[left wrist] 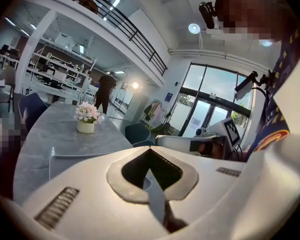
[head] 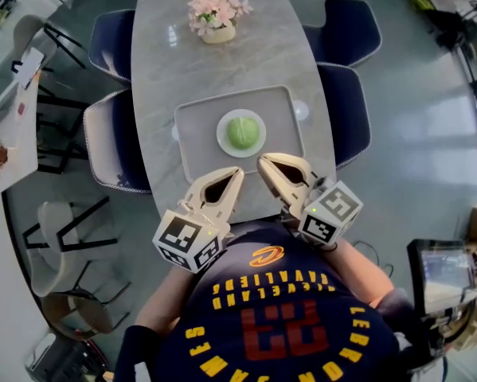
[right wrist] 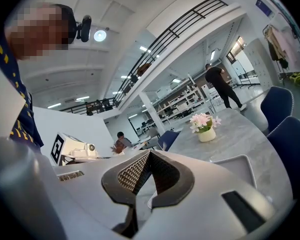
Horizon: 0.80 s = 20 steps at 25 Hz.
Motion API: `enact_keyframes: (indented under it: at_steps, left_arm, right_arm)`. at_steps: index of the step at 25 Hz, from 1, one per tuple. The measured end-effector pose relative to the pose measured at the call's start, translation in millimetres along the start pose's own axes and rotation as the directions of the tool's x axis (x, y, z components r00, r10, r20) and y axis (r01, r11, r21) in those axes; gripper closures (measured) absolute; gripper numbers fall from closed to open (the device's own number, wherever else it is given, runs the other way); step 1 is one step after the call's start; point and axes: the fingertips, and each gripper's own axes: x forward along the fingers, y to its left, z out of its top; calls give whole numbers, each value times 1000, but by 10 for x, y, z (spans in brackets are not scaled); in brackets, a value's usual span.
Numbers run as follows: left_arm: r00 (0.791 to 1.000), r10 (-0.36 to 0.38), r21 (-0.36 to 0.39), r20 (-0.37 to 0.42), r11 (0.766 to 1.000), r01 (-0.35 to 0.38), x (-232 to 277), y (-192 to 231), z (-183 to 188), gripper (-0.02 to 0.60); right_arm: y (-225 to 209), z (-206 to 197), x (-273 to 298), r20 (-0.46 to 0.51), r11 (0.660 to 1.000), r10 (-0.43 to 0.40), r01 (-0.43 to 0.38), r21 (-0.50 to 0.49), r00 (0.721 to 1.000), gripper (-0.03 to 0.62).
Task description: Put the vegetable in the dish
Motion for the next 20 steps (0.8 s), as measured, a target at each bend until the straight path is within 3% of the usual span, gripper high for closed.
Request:
enact_keyframes:
  at_steps: [20]
  left_arm:
    - [1000, -7, 3, -17, 1000, 7, 29, -4, -46, 581]
  right_arm:
    - [20, -28, -12, -1, 1000, 3, -3, -2, 1000, 589]
